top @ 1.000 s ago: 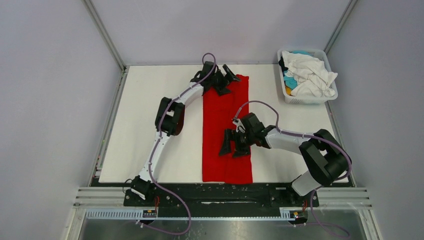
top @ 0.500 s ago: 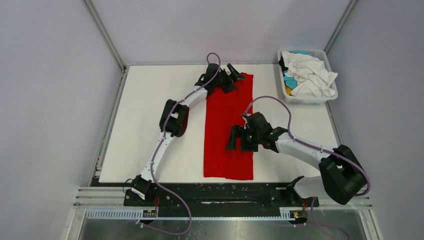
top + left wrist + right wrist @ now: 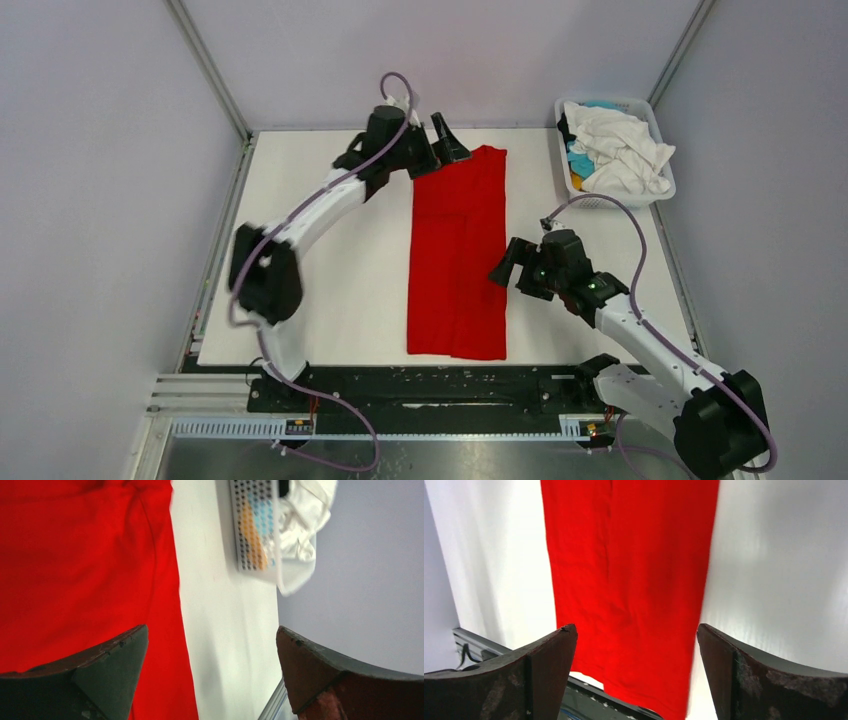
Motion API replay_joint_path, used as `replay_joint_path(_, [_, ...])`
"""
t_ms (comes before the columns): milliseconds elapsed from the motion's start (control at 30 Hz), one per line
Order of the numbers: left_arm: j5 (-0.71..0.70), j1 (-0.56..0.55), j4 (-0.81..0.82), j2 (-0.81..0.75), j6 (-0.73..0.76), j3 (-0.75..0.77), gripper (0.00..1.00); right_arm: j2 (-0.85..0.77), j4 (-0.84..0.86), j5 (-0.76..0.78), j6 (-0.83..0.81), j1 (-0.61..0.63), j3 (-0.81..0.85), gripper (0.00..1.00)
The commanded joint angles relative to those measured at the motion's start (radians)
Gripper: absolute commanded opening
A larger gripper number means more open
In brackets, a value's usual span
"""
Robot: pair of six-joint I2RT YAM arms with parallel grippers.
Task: Fold and stack the t-shirts
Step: Rotate the tshirt 90 degrees, then grab the bottom of the folded rectangular tshirt with both arms
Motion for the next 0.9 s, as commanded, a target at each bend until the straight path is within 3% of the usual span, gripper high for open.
replay_joint_path(0, [-0.227,-0.080,-0.109,-0.446,0.182,-0.332,0.99,-0.100,-0.084,0.062,-0.069,-0.009,-0.042,0.98])
replay_joint_path(133, [-0.309,-0.136,-0.174,-0.680,0.141,-0.689,0.99,-0.147,-0.184,0.027,-0.085,-0.004,-0.066,0.99])
replay_joint_path(333, [-0.279,-0.277,-0.232,-0.903,0.047,-1.022,0.99,-0.154,-0.270,0.022,-0.049,0.112,-0.110,0.95])
replay_joint_path(433, [-0.254,-0.369,-0.273,-0.943,0.011,-1.105,0.99,-0.134,-0.268,0.009,-0.003,0.191,-0.129,0.91])
replay_joint_path(600, [-0.196,-0.395,-0.233,-0.942,-0.037,-1.215,0.92,-0.084,-0.216,-0.010,0.052,0.263,-0.178,0.86])
replay_joint_path(733, [-0.104,-0.404,-0.095,-0.896,-0.073,-1.272,0.80,-0.044,-0.164,-0.030,0.086,0.301,-0.195,0.77])
replay_joint_path(867, [-0.101,-0.405,-0.092,-0.830,-0.073,-1.268,0.64,-0.021,-0.152,-0.045,0.106,0.310,-0.198,0.67])
